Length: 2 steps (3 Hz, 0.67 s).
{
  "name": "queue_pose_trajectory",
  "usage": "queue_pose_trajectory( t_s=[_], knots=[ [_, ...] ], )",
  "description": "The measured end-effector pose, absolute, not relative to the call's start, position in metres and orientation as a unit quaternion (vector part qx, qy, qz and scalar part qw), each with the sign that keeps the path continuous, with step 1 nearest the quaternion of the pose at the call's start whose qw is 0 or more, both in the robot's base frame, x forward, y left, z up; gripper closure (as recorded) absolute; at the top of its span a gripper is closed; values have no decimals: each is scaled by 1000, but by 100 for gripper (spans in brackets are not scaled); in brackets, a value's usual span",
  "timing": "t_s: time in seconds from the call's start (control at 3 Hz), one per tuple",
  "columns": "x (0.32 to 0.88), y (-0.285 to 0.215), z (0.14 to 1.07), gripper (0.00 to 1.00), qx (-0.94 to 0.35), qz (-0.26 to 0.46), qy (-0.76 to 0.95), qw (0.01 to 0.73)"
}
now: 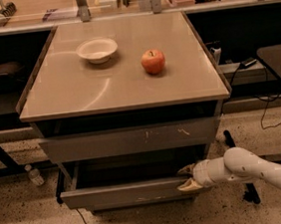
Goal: Open middle drawer
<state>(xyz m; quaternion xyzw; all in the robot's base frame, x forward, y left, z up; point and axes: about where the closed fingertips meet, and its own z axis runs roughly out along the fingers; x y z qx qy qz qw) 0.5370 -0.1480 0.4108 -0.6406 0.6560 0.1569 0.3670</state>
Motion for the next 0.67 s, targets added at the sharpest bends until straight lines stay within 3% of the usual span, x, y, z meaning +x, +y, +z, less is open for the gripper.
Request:
queue_pose_trajectory(
  t_s=[0.67],
  knots=[
    [535,-147,412,35,-645,163,651,365]
  ],
)
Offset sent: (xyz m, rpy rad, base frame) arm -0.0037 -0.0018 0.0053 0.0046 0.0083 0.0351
